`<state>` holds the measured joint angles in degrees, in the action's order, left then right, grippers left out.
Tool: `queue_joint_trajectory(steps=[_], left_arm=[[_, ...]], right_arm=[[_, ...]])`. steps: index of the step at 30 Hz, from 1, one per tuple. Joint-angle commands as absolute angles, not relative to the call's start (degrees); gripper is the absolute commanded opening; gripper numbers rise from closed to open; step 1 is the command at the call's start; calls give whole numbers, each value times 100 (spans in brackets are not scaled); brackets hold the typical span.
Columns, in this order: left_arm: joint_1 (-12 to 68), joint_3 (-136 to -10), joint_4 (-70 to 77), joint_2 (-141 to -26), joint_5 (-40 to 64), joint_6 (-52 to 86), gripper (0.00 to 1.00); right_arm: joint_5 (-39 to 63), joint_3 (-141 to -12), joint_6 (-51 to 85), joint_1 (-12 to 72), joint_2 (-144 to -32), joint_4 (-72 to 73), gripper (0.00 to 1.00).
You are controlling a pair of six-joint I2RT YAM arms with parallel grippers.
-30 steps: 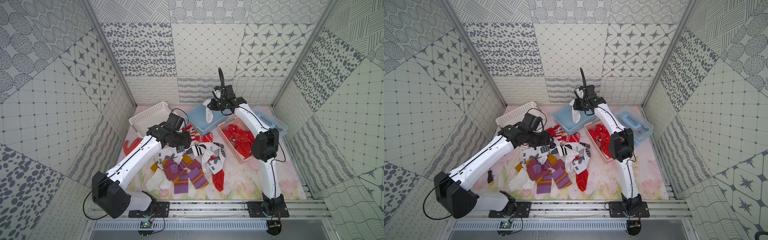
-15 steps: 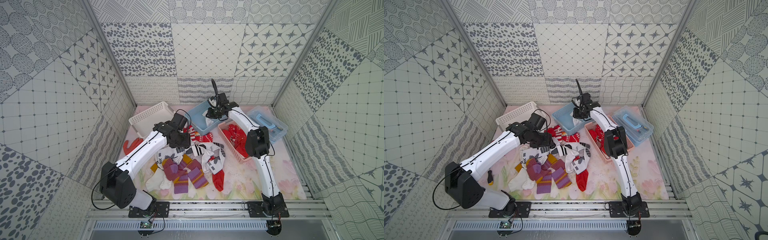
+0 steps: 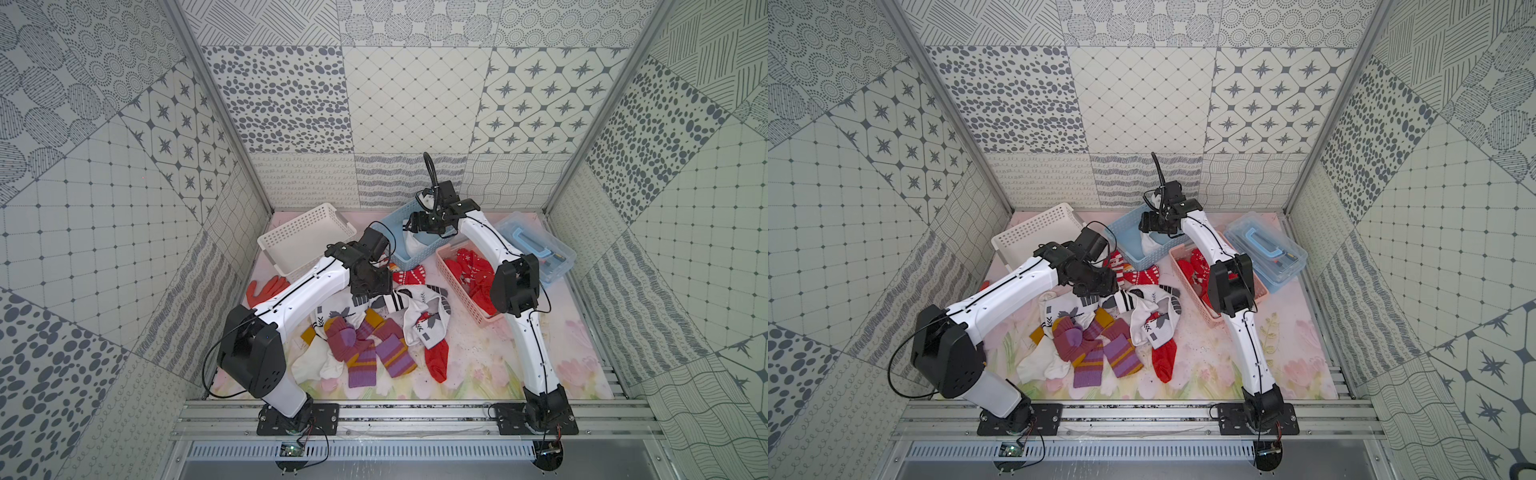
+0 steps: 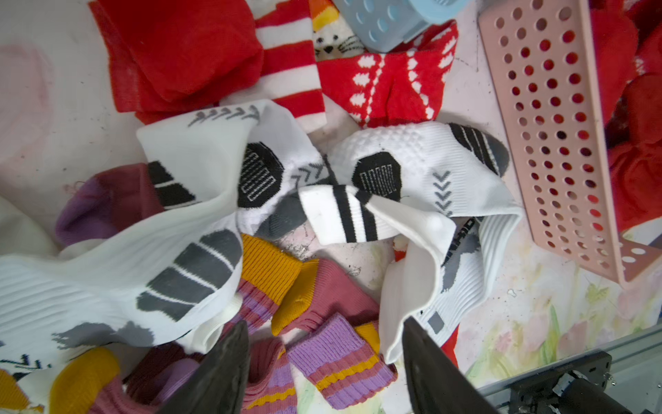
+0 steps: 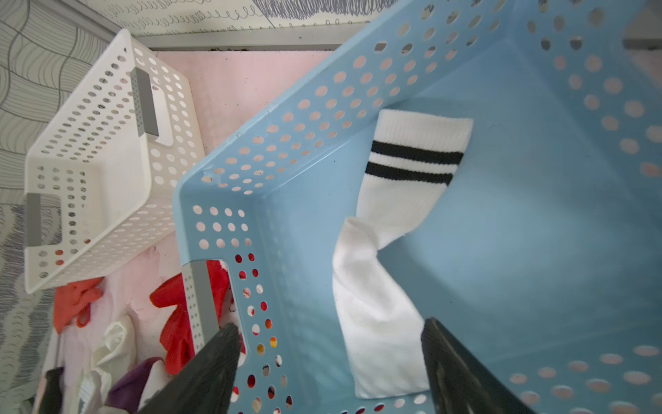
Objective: Sort the socks into the basket by color
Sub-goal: Place the sock in the bin, then pick up the sock from the center of the board.
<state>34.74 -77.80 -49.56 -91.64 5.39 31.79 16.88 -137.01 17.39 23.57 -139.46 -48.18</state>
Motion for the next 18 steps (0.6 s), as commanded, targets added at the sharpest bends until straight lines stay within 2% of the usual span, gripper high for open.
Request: queue_joint_trajectory(steps=[1,14,18], left_arm=[[3730,-7963,-4649,-9448,902,3093,68],[4180,-8340,-4378,-10306,1430,2919,70],[4224,-8218,-4278,-10588,1591,3010,64]], right_arm=[[1561,-13637,1661,2410,-13334,-4965,97],[1654,-10911,1793,2529,-11112,-4306,98],[1669,-10284,1845,2535,-10635,-4156,98]])
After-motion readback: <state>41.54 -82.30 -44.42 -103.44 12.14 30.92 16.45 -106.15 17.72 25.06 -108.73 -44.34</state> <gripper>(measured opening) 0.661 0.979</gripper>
